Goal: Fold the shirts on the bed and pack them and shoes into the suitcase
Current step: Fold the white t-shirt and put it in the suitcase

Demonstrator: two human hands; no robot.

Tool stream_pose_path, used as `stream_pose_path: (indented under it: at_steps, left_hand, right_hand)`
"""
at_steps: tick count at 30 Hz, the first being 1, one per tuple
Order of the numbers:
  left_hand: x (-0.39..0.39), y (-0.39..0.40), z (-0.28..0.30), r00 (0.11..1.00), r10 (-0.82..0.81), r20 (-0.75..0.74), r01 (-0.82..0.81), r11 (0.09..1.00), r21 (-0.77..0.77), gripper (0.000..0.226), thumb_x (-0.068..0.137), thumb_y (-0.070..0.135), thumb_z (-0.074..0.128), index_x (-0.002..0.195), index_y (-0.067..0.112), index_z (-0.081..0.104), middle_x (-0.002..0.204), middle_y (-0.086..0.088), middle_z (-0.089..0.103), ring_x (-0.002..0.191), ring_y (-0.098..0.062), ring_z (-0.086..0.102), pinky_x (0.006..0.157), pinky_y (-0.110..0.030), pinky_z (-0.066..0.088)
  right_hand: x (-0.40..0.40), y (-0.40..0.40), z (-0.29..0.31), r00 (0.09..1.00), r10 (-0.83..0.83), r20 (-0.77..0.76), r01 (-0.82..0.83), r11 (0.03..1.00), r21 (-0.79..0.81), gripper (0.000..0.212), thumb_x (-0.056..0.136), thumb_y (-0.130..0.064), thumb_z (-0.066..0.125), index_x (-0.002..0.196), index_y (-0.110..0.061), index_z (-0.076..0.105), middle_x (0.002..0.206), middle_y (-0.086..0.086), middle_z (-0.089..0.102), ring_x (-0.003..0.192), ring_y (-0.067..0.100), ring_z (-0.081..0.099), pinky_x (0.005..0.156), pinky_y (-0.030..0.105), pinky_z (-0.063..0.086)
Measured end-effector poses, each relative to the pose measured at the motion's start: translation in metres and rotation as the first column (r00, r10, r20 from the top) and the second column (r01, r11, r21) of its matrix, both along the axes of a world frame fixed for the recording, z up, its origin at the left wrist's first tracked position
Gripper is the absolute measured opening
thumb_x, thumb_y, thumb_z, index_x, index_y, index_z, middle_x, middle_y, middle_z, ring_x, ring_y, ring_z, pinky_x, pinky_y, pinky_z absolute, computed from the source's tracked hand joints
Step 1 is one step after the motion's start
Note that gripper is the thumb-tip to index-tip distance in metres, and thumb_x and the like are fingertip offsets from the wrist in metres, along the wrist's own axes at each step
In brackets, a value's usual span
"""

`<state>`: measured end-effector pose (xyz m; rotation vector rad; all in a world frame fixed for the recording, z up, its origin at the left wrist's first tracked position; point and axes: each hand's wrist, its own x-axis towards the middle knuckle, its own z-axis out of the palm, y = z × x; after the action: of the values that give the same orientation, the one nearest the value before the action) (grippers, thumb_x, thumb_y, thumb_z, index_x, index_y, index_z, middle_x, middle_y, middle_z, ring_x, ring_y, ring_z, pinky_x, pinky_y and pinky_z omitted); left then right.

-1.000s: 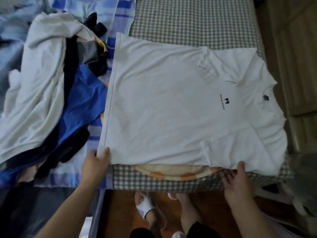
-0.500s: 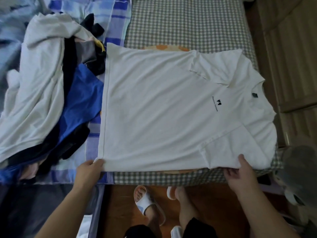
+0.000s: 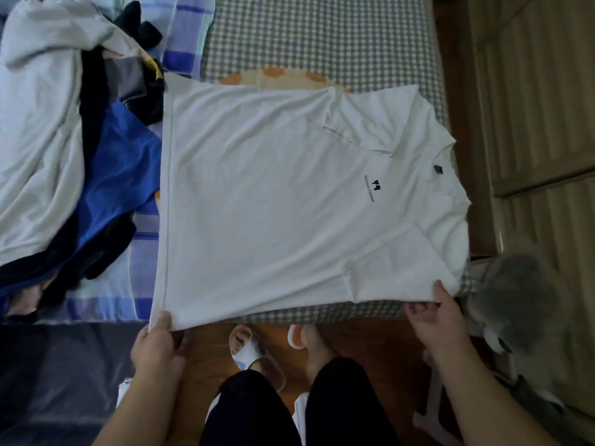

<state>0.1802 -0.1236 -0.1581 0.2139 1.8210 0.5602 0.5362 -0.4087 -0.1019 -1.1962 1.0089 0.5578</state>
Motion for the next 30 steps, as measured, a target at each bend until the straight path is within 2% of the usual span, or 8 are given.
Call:
stream_pose_path:
  at_steps: [2, 4, 8, 13, 17, 20, 24, 30]
  left_hand:
    - [-0.006, 0.003, -0.001, 0.999, -0.004, 0.041, 0.004, 1.000, -0.004, 0.038, 0.098, 0.020, 0.065, 0.134, 0.013, 0.057, 0.124, -0.009, 0.067, 0.106, -0.025, 0.068, 0.066, -0.034, 0.059]
    - [-0.014, 0.005, -0.005, 0.998, -0.027, 0.048, 0.028, 1.000, -0.008, 0.041, 0.098, 0.021, 0.064, 0.138, 0.013, 0.056, 0.126, -0.009, 0.067, 0.107, -0.024, 0.068, 0.065, -0.033, 0.060]
    - [-0.028, 0.007, -0.009, 0.991, -0.132, 0.008, 0.132, 0.991, 0.006, 0.040, 0.096, 0.024, 0.066, 0.133, 0.011, 0.059, 0.126, -0.015, 0.066, 0.107, -0.030, 0.068, 0.073, -0.038, 0.060]
    - [-0.027, 0.001, -0.005, 0.976, -0.210, -0.050, 0.211, 0.977, 0.030, 0.035, 0.096, 0.019, 0.067, 0.128, 0.007, 0.060, 0.122, -0.019, 0.067, 0.108, -0.036, 0.068, 0.092, -0.047, 0.057]
    - [-0.021, -0.010, -0.005, 0.977, -0.199, -0.077, 0.202, 0.978, 0.041, 0.035, 0.098, 0.020, 0.064, 0.130, 0.007, 0.059, 0.124, -0.018, 0.065, 0.104, -0.032, 0.068, 0.080, -0.041, 0.058]
    - [-0.013, -0.022, -0.006, 0.973, -0.204, -0.105, 0.209, 0.977, 0.036, 0.033, 0.103, 0.024, 0.058, 0.131, 0.007, 0.056, 0.119, -0.017, 0.066, 0.090, -0.027, 0.069, 0.074, -0.037, 0.057]
    - [-0.006, -0.035, 0.014, 0.925, -0.267, -0.270, 0.303, 0.948, 0.100, 0.031, 0.104, 0.029, 0.055, 0.115, 0.001, 0.061, 0.099, -0.014, 0.067, 0.077, -0.023, 0.067, 0.065, -0.031, 0.055]
    - [-0.022, -0.046, 0.039, 0.868, -0.385, -0.314, 0.436, 0.893, 0.109, 0.026, 0.103, 0.024, 0.058, 0.107, -0.002, 0.062, 0.092, -0.017, 0.066, 0.078, -0.029, 0.066, 0.080, -0.043, 0.058]
  right_hand:
    - [0.008, -0.008, 0.003, 1.000, -0.003, 0.029, 0.003, 1.000, 0.013, 0.055, 0.066, -0.027, 0.082, 0.118, -0.021, 0.065, 0.119, 0.000, 0.071, 0.115, 0.019, 0.064, 0.103, 0.040, 0.048]
    - [0.016, -0.019, 0.003, 0.999, -0.016, 0.032, 0.016, 1.000, 0.011, 0.074, 0.052, -0.024, 0.086, 0.122, -0.020, 0.065, 0.121, 0.001, 0.071, 0.112, 0.019, 0.065, 0.092, 0.039, 0.052]
    - [0.028, -0.038, 0.001, 0.997, -0.021, 0.081, 0.021, 1.000, -0.004, 0.032, 0.089, -0.011, 0.070, 0.120, -0.017, 0.064, 0.125, 0.004, 0.069, 0.109, 0.020, 0.066, 0.084, 0.038, 0.054]
    - [0.039, -0.059, -0.008, 0.978, 0.010, 0.207, 0.009, 0.996, -0.092, 0.050, 0.085, -0.003, 0.060, 0.134, -0.017, 0.061, 0.124, 0.006, 0.070, 0.114, 0.026, 0.066, 0.090, 0.039, 0.058]
    - [0.044, -0.069, -0.041, 0.967, 0.162, 0.197, -0.091, 0.941, -0.325, 0.057, 0.073, 0.000, 0.066, 0.127, -0.021, 0.065, 0.120, 0.005, 0.071, 0.111, 0.030, 0.068, 0.085, 0.045, 0.059]
    - [0.057, -0.073, -0.066, 0.975, 0.167, 0.150, -0.113, 0.942, -0.317, 0.048, 0.090, -0.006, 0.066, 0.135, -0.022, 0.059, 0.126, 0.003, 0.067, 0.111, 0.025, 0.065, 0.072, 0.038, 0.060]
    - [0.059, -0.086, -0.061, 0.941, 0.307, 0.141, -0.243, 0.906, -0.346, 0.041, 0.097, -0.011, 0.061, 0.136, -0.019, 0.058, 0.126, 0.008, 0.067, 0.110, 0.029, 0.066, 0.075, 0.045, 0.061]
    - [0.053, -0.097, -0.029, 0.844, 0.532, 0.066, -0.439, 0.757, -0.483, 0.034, 0.100, -0.014, 0.055, 0.134, -0.012, 0.057, 0.111, 0.011, 0.065, 0.094, 0.033, 0.067, 0.058, 0.044, 0.059]
